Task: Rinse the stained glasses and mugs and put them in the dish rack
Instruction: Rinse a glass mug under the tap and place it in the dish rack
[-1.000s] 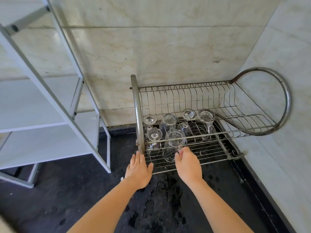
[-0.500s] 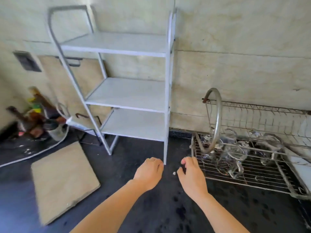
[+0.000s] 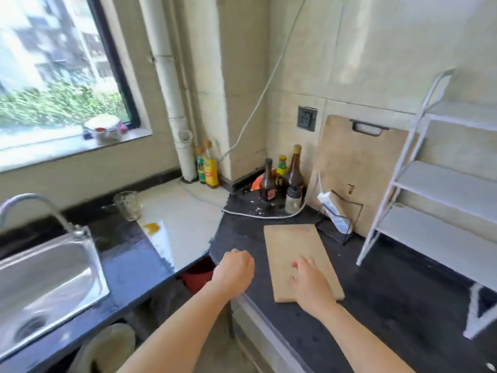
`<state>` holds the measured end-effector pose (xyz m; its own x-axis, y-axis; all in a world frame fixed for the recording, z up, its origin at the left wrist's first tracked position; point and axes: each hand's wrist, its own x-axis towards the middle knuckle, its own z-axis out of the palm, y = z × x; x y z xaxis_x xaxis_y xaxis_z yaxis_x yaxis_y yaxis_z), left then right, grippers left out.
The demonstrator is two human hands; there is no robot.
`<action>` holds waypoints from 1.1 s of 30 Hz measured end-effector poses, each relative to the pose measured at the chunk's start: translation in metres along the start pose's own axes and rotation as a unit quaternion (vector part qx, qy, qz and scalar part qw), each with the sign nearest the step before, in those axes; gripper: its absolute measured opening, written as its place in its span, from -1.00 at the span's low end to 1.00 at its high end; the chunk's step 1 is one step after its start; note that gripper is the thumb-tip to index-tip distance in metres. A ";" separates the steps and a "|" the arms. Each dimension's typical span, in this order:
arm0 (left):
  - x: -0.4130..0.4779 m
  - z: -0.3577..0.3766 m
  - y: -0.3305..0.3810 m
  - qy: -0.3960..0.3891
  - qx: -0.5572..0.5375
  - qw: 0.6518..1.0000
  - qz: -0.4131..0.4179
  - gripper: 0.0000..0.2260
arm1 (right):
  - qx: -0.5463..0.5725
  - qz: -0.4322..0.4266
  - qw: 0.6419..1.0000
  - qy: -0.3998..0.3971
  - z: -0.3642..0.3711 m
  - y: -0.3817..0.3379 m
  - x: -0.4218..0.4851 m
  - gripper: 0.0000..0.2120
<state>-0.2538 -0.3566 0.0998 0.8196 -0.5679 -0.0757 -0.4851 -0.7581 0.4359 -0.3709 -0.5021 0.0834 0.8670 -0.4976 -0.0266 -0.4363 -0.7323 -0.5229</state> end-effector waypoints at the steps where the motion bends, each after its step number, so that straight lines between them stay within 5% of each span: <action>1: -0.003 -0.014 -0.027 0.015 0.001 1.000 -0.016 -0.72 | 0.005 -0.017 1.000 -0.013 0.014 -0.025 0.006 -0.84; 16: -0.006 -0.133 -0.314 0.092 -0.023 0.965 -0.243 -0.73 | -0.007 -0.167 0.970 -0.179 0.179 -0.288 0.112 -0.77; 33: 0.225 -0.170 -0.461 0.019 -0.062 0.982 -0.180 -0.49 | -0.089 -0.148 0.958 -0.228 0.300 -0.405 0.349 -0.34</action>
<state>0.2063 -0.0809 0.0348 0.9431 -0.2563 -0.2119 -0.1234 -0.8614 0.4927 0.1808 -0.2397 0.0303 0.9563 -0.0310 -0.2907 -0.1546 -0.8975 -0.4131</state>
